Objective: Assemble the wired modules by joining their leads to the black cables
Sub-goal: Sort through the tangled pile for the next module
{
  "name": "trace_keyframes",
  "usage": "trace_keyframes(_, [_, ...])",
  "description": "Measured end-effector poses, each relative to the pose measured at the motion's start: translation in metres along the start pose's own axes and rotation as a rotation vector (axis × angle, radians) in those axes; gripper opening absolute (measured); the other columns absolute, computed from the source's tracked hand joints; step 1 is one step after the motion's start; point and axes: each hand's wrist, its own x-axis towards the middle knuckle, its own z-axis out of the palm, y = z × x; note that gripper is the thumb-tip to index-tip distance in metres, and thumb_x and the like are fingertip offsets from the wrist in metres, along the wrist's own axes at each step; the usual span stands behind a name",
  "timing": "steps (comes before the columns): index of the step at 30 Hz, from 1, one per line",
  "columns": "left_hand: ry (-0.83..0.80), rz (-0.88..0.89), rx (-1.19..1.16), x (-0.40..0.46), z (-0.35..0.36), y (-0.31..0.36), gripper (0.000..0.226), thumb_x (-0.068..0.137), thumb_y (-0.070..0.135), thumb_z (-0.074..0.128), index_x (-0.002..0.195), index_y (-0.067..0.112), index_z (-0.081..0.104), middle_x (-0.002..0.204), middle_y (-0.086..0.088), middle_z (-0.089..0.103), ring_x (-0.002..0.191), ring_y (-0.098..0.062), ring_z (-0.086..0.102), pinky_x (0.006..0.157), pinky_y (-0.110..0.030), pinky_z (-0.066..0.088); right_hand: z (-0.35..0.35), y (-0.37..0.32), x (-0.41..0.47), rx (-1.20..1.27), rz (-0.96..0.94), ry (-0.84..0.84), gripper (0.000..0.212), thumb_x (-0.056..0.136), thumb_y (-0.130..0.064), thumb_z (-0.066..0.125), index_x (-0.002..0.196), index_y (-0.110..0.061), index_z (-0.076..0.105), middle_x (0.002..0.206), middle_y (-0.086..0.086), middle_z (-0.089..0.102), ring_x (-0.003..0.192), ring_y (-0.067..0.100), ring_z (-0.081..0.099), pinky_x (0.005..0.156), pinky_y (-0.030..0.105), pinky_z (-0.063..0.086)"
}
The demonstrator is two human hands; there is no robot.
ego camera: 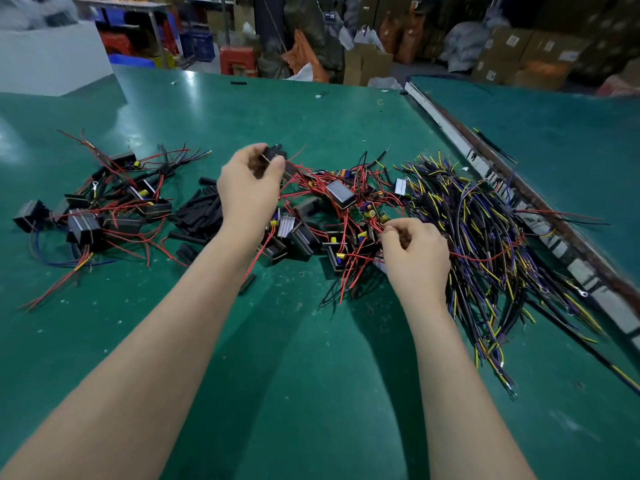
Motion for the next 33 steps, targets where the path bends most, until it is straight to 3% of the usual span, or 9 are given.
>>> trace_keyframes(5, [-0.295, -0.101, 0.225, -0.018, -0.009, -0.007, 0.056, 0.075, 0.036, 0.071, 0.125, 0.016, 0.056, 0.114, -0.005, 0.062, 0.108, -0.022, 0.059, 0.100, -0.040, 0.044, -0.003, 0.008, 0.007, -0.132, 0.066, 0.039, 0.030, 0.093, -0.040, 0.054, 0.118, -0.025, 0.062, 0.123, 0.006, 0.056, 0.117, 0.031, 0.042, 0.092, 0.042, 0.035])
trace_keyframes(8, [-0.234, 0.016, 0.398, -0.047, -0.009, -0.005, 0.067, 0.077, 0.035, 0.071, 0.136, 0.030, 0.041, 0.134, -0.003, 0.044, 0.125, -0.022, 0.041, 0.106, -0.044, 0.031, 0.001, 0.010, 0.007, -0.316, 0.038, -0.129, 0.034, 0.095, -0.049, 0.048, 0.119, -0.029, 0.062, 0.129, 0.005, 0.050, 0.122, 0.031, 0.036, 0.095, 0.043, 0.030])
trace_keyframes(12, [-0.274, 0.193, 0.024, -0.079, -0.002, 0.008, 0.028, 0.087, 0.009, 0.062, 0.110, 0.025, 0.059, 0.104, 0.004, 0.060, 0.088, 0.001, 0.057, 0.087, -0.024, 0.047, 0.002, 0.008, 0.005, -0.366, 0.047, -0.092, 0.028, 0.098, -0.044, 0.047, 0.112, -0.026, 0.064, 0.128, 0.006, 0.048, 0.121, 0.031, 0.032, 0.095, 0.042, 0.027])
trace_keyframes(15, [-0.500, -0.065, -0.274, -0.089, 0.006, 0.011, 0.017, 0.095, 0.007, 0.053, 0.101, 0.022, 0.060, 0.093, 0.001, 0.067, 0.075, -0.003, 0.066, 0.072, -0.017, 0.052, -0.001, 0.005, 0.002, -0.146, 0.001, 0.197, 0.021, 0.096, -0.040, 0.053, 0.102, -0.025, 0.066, 0.119, 0.005, 0.051, 0.116, 0.030, 0.036, 0.087, 0.035, 0.024])
trace_keyframes(17, [-0.579, -0.357, -0.543, -0.089, 0.008, 0.014, 0.014, 0.099, 0.015, 0.047, 0.106, 0.016, 0.059, 0.097, -0.007, 0.071, 0.077, -0.010, 0.070, 0.069, -0.018, 0.055, -0.006, 0.000, 0.002, 0.215, -0.127, 0.259, 0.012, 0.095, -0.033, 0.058, 0.094, -0.025, 0.066, 0.104, 0.000, 0.059, 0.103, 0.023, 0.048, 0.081, 0.029, 0.030])
trace_keyframes(20, [-0.616, -0.610, -0.853, -0.083, 0.005, 0.013, 0.030, 0.097, 0.039, 0.044, 0.109, 0.014, 0.057, 0.095, -0.008, 0.074, 0.080, -0.016, 0.072, 0.070, -0.024, 0.058, -0.005, -0.014, -0.007, 0.679, -0.267, -0.160, 0.011, 0.090, -0.019, 0.066, 0.085, -0.028, 0.068, 0.083, -0.010, 0.066, 0.078, 0.007, 0.058, 0.076, 0.023, 0.047])
trace_keyframes(24, [-0.543, -0.637, -0.910, -0.072, -0.003, 0.010, 0.038, 0.096, 0.044, 0.043, 0.107, 0.012, 0.059, 0.088, -0.003, 0.073, 0.070, -0.011, 0.069, 0.062, -0.020, 0.052, 0.010, -0.006, -0.017, 0.128, -0.460, -0.523, 0.005, 0.080, -0.035, 0.070, 0.080, -0.032, 0.074, 0.067, -0.015, 0.067, 0.060, 0.002, 0.055, 0.066, 0.030, 0.047])
trace_keyframes(27, [-0.513, -0.589, -0.838, -0.068, -0.011, 0.006, 0.031, 0.100, 0.035, 0.041, 0.096, 0.015, 0.064, 0.062, 0.008, 0.056, 0.042, -0.002, 0.047, 0.041, -0.012, 0.038, 0.010, -0.006, -0.019, 0.235, -0.335, -0.636, 0.022, 0.078, -0.051, 0.060, 0.077, -0.032, 0.072, 0.064, -0.002, 0.067, 0.043, 0.004, 0.046, 0.049, 0.021, 0.040])
trace_keyframes(33, [-0.829, -0.453, -0.783, -0.069, -0.022, 0.005, 0.037, 0.089, 0.035, 0.045, 0.067, 0.019, 0.071, 0.042, 0.009, 0.034, 0.031, -0.003, 0.022, 0.036, -0.018, 0.014, 0.008, -0.007, -0.007, 0.502, -0.057, -0.222, 0.018, 0.099, -0.038, 0.050, 0.092, -0.030, 0.066, 0.077, -0.006, 0.072, 0.041, 0.011, 0.051, 0.046, 0.021, 0.041])
